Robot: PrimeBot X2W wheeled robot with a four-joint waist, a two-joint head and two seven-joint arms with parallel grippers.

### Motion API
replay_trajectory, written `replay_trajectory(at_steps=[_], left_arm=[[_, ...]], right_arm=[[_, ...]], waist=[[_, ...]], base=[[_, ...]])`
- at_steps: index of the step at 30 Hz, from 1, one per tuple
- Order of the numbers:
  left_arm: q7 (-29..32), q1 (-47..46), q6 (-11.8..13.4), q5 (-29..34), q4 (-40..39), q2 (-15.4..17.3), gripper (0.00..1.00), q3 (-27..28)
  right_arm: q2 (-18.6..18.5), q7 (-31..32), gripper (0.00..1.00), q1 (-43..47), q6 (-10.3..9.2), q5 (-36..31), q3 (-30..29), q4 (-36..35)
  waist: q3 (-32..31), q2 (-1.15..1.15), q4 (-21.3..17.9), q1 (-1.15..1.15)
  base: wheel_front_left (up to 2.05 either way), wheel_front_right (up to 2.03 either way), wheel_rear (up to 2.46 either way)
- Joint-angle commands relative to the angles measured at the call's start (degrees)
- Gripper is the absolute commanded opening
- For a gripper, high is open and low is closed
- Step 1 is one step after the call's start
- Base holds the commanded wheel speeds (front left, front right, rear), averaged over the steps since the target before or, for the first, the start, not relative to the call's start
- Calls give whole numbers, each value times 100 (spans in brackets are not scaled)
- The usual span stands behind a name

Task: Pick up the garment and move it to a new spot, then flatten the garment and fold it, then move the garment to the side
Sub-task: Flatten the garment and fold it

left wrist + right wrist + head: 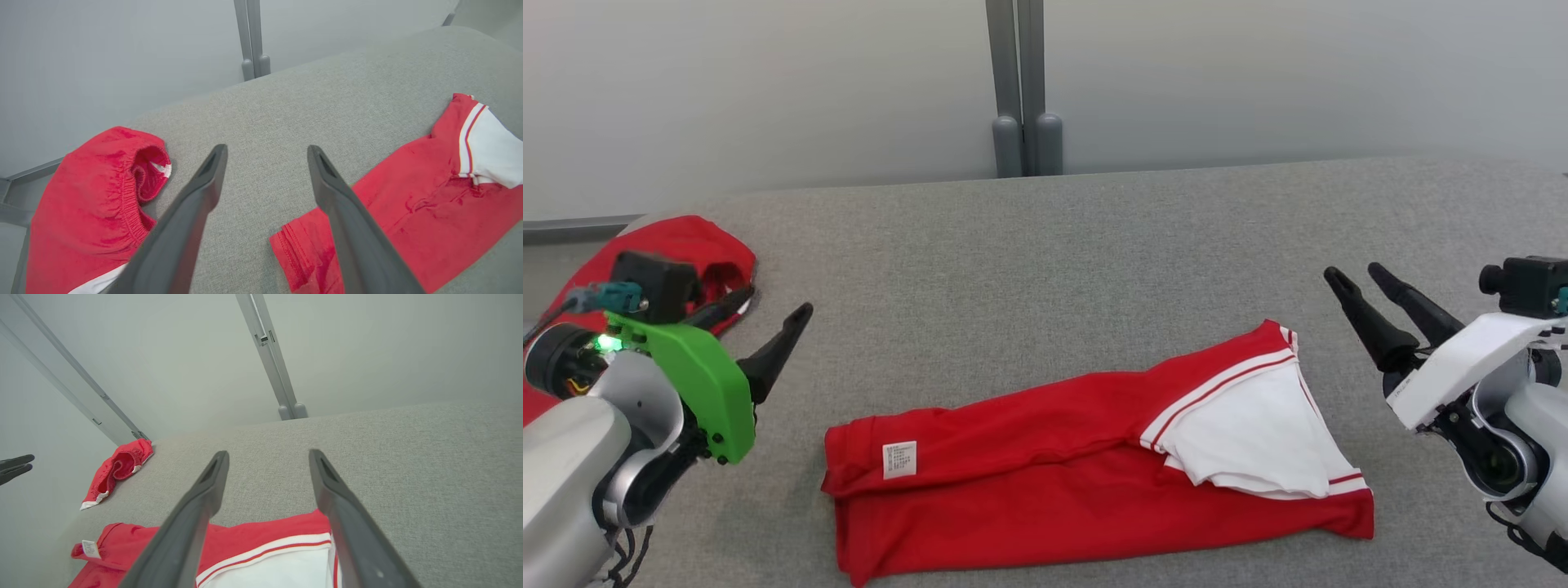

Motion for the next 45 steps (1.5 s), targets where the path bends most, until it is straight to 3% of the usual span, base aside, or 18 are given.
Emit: replay_trajectory(at_steps=[1,4,10,13,16,21,28,35,45], left_arm=[[-355,196,245,161,-130,92,100,109],[-1025,503,774,368,-407,183,100,268],[-2171,1447,1972,461,-864,84,100,860],[-2251,1930,2298,760,-1161,-227,100,1524],[-2236,2719,2520,1562,-1531,-822,100,2540],[-2234,3756,2236,2715,-1806,-1830,100,3643],[-2236,4468,1305,3475,-1535,-2902,100,4512],[-2236,4520,617,3956,-1232,-3463,100,5056],[-2237,4256,-104,4408,-935,-3908,100,5329]], right_arm=[[100,-133,100,177,3,-114,-203,37],[282,-204,100,412,3,-457,-801,66],[1134,-204,100,1372,3,-1791,-2714,-362],[1641,-205,100,1929,3,-2417,-3435,-636],[2048,-206,100,2448,3,-2871,-3995,-868],[2471,-206,100,2894,3,-3276,-4304,-935],[2561,-207,100,3036,3,-3633,-4339,-698],[2511,-207,100,2773,3,-3710,-4216,-243],[2538,978,100,1629,3,-3460,-3706,1274]], waist=[[-15,0,3,0],[-28,0,-2,0],[-19,0,-33,0],[10,0,-3,0],[41,0,29,0],[68,0,29,0],[71,0,69,0],[52,0,136,0],[192,0,320,0]], base=[[0,0,0],[0,0,0],[0,0,0],[0,0,0],[0,0,0],[0,0,0],[0,0,0],[0,0,0],[0,0,0]])
